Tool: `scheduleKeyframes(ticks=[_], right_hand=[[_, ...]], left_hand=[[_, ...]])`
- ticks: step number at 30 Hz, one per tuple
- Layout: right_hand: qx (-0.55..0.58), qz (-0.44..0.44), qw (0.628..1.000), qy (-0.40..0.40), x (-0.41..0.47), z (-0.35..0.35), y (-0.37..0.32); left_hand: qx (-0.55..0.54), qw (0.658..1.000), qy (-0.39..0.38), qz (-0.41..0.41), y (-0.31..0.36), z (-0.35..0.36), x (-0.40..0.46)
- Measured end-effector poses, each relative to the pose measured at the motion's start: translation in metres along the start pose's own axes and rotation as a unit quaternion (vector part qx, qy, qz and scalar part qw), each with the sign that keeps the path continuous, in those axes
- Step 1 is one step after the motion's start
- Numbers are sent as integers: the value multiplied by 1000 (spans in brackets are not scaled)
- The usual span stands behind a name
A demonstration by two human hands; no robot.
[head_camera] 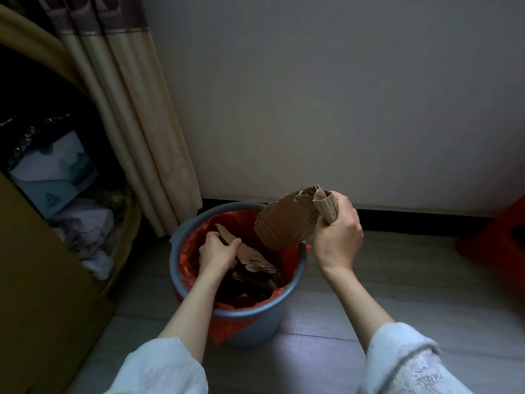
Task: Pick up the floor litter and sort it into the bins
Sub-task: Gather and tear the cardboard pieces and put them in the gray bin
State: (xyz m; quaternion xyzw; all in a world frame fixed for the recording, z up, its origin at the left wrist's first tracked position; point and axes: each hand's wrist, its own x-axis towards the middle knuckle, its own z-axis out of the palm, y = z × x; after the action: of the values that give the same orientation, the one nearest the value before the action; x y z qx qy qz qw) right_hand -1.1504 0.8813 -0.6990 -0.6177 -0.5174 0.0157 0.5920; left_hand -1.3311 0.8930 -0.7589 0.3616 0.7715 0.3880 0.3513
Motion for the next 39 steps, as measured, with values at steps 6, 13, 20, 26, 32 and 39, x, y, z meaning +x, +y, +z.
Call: scheduleKeyframes(ticks=[6, 13, 20, 26, 32, 39], right_hand=[[-13, -48, 999, -1, -7, 18, -6], [-201, -234, 873, -378, -54, 50, -1], [-195, -71, 770, -603, -64, 70, -1], [-248, -132, 814, -508, -27, 100, -18], [-233, -111, 768, -586, -24, 137, -5], [-279, -71, 684, -670, -53, 154, 20]], left_hand=[[92, 971, 163, 149, 0, -21, -2], [150, 967, 161, 127, -18, -45, 9], [138, 970, 131, 152, -29, -60, 20], [162, 964, 101, 185, -47, -55, 18], [203, 953, 112, 194, -51, -59, 23], [184, 957, 107, 198, -46, -56, 27]])
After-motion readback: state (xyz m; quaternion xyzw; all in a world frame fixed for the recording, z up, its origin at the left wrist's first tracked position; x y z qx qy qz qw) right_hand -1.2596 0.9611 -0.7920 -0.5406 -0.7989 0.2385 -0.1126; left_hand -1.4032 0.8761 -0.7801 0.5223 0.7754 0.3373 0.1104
